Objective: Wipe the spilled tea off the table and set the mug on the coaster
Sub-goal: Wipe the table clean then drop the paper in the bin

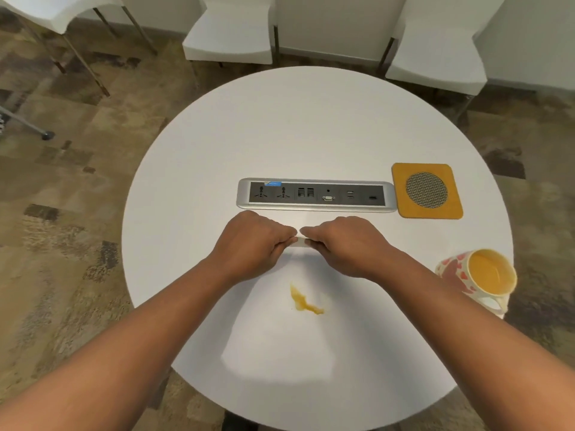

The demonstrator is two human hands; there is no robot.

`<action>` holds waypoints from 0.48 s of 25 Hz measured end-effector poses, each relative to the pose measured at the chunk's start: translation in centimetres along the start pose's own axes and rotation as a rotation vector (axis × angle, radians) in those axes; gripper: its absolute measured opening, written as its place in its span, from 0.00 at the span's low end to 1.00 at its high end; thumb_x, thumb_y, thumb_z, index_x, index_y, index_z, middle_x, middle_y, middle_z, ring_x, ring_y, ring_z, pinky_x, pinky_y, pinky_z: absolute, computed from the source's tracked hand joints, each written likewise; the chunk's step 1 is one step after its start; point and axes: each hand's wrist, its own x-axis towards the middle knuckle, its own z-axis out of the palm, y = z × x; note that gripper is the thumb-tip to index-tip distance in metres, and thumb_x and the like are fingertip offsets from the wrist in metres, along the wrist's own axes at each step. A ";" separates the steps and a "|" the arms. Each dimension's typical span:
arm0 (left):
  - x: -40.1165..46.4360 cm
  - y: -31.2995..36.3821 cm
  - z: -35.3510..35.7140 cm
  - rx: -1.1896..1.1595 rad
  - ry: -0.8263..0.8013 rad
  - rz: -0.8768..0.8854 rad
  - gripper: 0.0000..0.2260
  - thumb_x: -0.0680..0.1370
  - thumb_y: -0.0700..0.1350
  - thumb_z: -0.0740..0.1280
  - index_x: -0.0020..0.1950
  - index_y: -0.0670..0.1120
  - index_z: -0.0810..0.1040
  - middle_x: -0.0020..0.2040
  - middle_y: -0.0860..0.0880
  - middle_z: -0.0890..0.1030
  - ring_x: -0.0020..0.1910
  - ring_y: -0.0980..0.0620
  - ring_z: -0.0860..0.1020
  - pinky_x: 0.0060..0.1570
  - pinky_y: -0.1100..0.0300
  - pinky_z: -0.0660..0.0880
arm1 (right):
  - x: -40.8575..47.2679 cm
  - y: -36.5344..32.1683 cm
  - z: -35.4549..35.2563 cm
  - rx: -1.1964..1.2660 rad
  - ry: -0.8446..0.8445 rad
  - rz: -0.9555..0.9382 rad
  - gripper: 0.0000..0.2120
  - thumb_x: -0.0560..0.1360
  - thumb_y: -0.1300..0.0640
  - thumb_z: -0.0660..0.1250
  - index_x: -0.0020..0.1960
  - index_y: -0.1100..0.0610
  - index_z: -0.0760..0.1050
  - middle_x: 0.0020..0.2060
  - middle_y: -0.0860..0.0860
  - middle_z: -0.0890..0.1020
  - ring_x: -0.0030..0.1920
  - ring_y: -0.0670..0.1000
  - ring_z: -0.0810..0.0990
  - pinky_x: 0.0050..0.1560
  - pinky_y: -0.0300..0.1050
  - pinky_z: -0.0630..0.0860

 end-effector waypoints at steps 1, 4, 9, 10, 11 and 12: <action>0.1 -0.2 0.0 0.022 -0.008 -0.004 0.16 0.84 0.51 0.57 0.44 0.48 0.80 0.33 0.49 0.81 0.31 0.43 0.75 0.33 0.52 0.71 | -0.5 0.5 0.0 -0.013 0.002 0.016 0.12 0.83 0.50 0.52 0.55 0.49 0.73 0.40 0.49 0.82 0.40 0.58 0.78 0.36 0.49 0.73; 0.3 -1.3 0.0 0.065 0.002 -0.021 0.10 0.81 0.44 0.62 0.49 0.48 0.83 0.38 0.48 0.85 0.35 0.41 0.80 0.36 0.51 0.74 | -1.8 2.6 0.2 -0.028 -0.015 0.089 0.20 0.81 0.59 0.54 0.71 0.47 0.69 0.57 0.51 0.83 0.52 0.59 0.80 0.49 0.52 0.78; 0.5 -1.9 0.6 0.077 0.116 0.055 0.19 0.69 0.29 0.68 0.55 0.46 0.85 0.48 0.48 0.88 0.44 0.42 0.85 0.43 0.55 0.78 | -3.7 5.1 0.4 0.132 -0.018 0.154 0.37 0.73 0.74 0.53 0.78 0.48 0.60 0.77 0.47 0.66 0.75 0.53 0.65 0.70 0.41 0.60; 0.6 -1.9 0.9 0.078 0.168 0.082 0.24 0.66 0.27 0.71 0.58 0.44 0.85 0.52 0.48 0.88 0.48 0.43 0.87 0.47 0.54 0.78 | -3.7 5.3 0.4 0.119 0.035 0.126 0.39 0.71 0.76 0.53 0.78 0.52 0.61 0.77 0.50 0.66 0.76 0.53 0.64 0.69 0.40 0.58; 0.7 -1.9 1.3 0.087 0.203 0.101 0.27 0.64 0.25 0.72 0.60 0.43 0.85 0.56 0.47 0.87 0.52 0.44 0.87 0.50 0.52 0.78 | -3.7 5.4 0.6 0.094 0.087 0.091 0.39 0.69 0.79 0.53 0.77 0.56 0.62 0.76 0.53 0.66 0.76 0.55 0.63 0.70 0.42 0.56; 0.6 -1.9 1.8 0.099 0.209 0.117 0.30 0.62 0.24 0.73 0.62 0.42 0.84 0.59 0.46 0.87 0.55 0.44 0.86 0.52 0.51 0.79 | -3.8 5.5 1.0 0.074 0.117 0.056 0.39 0.67 0.79 0.52 0.77 0.61 0.62 0.76 0.57 0.66 0.77 0.58 0.63 0.72 0.45 0.55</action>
